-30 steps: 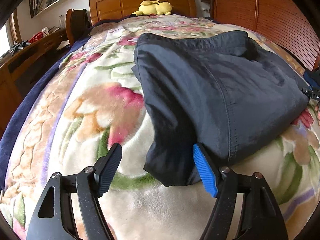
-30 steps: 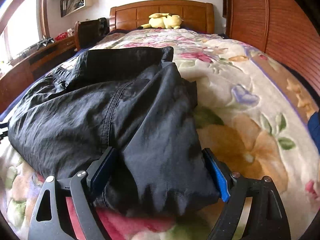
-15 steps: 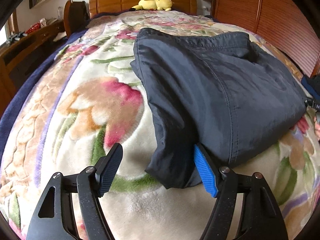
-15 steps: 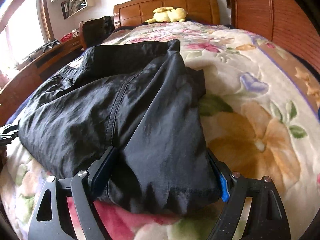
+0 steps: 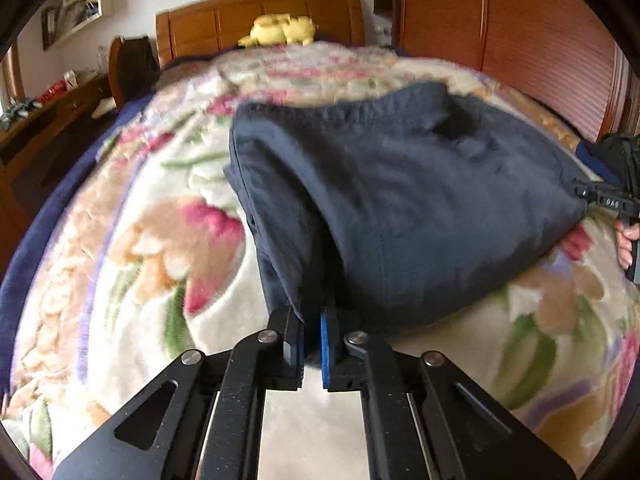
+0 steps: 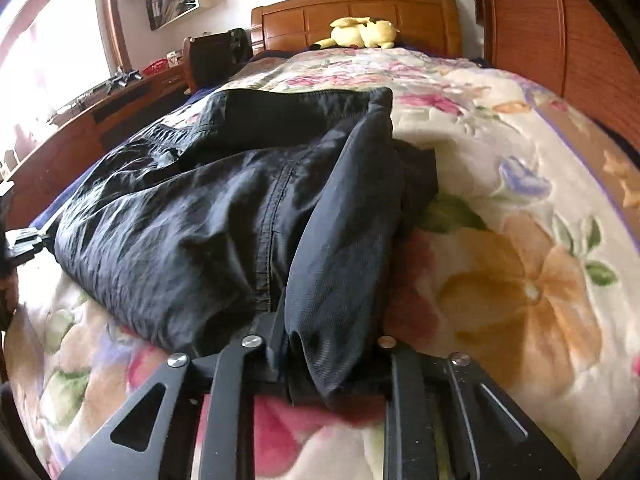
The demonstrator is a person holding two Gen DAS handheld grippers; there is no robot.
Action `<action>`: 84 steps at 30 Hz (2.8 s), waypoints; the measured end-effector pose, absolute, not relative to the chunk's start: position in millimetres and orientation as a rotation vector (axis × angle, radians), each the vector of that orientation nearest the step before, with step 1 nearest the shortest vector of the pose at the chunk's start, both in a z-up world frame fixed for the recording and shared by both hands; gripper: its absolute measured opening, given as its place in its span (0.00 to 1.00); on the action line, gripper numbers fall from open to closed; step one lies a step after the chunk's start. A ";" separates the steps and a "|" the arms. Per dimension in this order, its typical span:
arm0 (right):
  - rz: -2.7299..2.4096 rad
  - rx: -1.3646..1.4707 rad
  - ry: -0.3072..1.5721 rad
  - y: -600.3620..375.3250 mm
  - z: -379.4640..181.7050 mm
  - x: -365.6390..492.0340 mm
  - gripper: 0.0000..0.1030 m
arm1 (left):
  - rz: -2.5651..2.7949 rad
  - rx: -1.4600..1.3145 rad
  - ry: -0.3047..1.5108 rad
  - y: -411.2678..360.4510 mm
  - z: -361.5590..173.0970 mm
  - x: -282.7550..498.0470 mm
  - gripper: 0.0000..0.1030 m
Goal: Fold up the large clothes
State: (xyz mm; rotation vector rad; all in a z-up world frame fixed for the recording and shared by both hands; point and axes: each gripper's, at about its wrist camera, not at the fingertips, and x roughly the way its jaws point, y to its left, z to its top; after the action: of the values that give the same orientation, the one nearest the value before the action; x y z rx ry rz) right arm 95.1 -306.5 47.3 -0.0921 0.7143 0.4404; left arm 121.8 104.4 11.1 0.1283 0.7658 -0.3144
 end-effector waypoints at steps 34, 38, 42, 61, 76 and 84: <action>0.468 -0.246 0.690 -345.6 91.1 -86.4 0.30 | -0.210 0.074 0.639 119.9 35.1 -82.4 0.22; 0.439 -0.240 0.673 -349.9 99.5 -96.0 0.36 | -0.203 0.075 0.608 118.1 44.1 -88.5 0.37; 0.409 -0.226 0.627 -355.7 115.8 -104.3 0.37 | -0.199 0.074 0.565 114.6 56.6 -90.1 0.44; 0.524 -0.278 0.527 -300.2 152.6 -65.6 0.69 | -0.298 -0.021 0.535 78.7 43.9 -46.6 0.78; 0.645 -0.397 0.677 -196.4 131.0 42.8 0.69 | -0.304 0.001 0.557 79.2 20.4 -34.3 0.78; 0.714 -0.557 0.822 -136.4 103.4 87.9 0.66 | -0.304 -0.015 0.554 88.8 21.2 -33.5 0.78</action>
State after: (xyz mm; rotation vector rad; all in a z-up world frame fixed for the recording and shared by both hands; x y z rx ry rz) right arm 87.9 -136.4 103.4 -0.5574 0.8219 0.7142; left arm -33.5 88.8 21.2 -0.0148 0.5544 -0.3037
